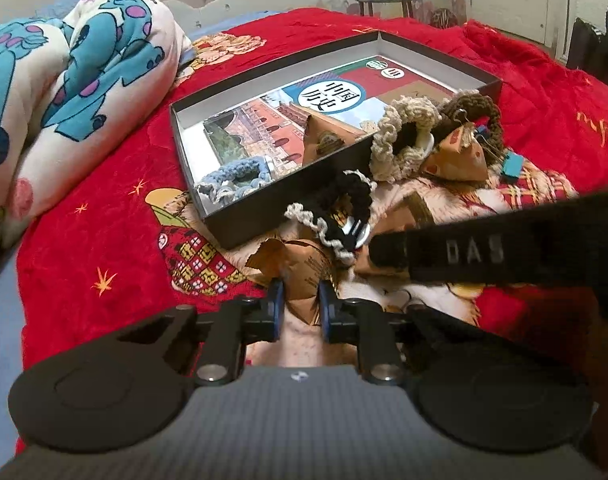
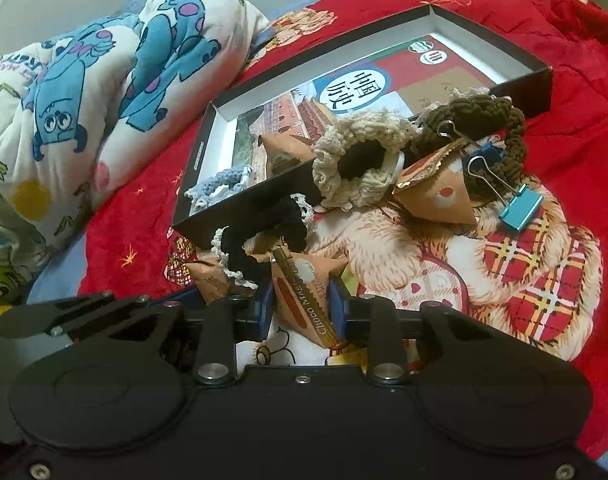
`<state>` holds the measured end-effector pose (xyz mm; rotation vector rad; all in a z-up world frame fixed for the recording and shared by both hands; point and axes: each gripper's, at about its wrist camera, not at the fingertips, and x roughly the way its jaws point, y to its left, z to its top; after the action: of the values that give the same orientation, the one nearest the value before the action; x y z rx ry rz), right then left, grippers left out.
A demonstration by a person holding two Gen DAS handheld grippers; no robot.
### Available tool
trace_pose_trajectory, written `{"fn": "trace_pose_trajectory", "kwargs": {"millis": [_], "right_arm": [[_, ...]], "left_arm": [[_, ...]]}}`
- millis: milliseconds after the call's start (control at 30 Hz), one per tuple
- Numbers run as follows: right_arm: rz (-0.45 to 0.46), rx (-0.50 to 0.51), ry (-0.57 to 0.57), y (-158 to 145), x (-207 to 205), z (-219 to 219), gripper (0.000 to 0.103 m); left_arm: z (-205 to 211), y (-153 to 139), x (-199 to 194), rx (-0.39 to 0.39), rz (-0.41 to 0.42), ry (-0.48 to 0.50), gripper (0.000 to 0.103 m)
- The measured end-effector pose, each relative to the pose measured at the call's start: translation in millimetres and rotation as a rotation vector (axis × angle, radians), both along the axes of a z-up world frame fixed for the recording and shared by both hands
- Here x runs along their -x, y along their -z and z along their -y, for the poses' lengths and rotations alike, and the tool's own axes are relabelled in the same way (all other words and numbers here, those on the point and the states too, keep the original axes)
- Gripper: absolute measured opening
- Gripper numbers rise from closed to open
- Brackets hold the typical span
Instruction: Organize objects
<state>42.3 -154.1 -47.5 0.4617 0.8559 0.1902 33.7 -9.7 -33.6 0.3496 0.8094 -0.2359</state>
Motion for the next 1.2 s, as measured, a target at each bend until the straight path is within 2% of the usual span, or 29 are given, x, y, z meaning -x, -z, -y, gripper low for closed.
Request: {"fn": "trace_pose_trajectory", "kwargs": {"millis": [167, 400, 733, 1200], "right_arm": [[0.003, -0.028, 0.015, -2, 5, 7, 0.028], [0.027, -0.04, 0.006, -18, 20, 16, 0.028], [0.056, -0.041, -0.016, -38, 37, 23, 0.028], [0.129, -0.112, 0.007, -65, 50, 36, 0.028]], "left_arm": [[2, -6, 11, -0.016, 0.009, 0.008, 0.019], [4, -16, 22, 0.006, -0.015, -0.008, 0.017], [11, -34, 44, 0.072, -0.009, -0.013, 0.015], [6, -69, 64, 0.191, 0.066, -0.016, 0.011]]}}
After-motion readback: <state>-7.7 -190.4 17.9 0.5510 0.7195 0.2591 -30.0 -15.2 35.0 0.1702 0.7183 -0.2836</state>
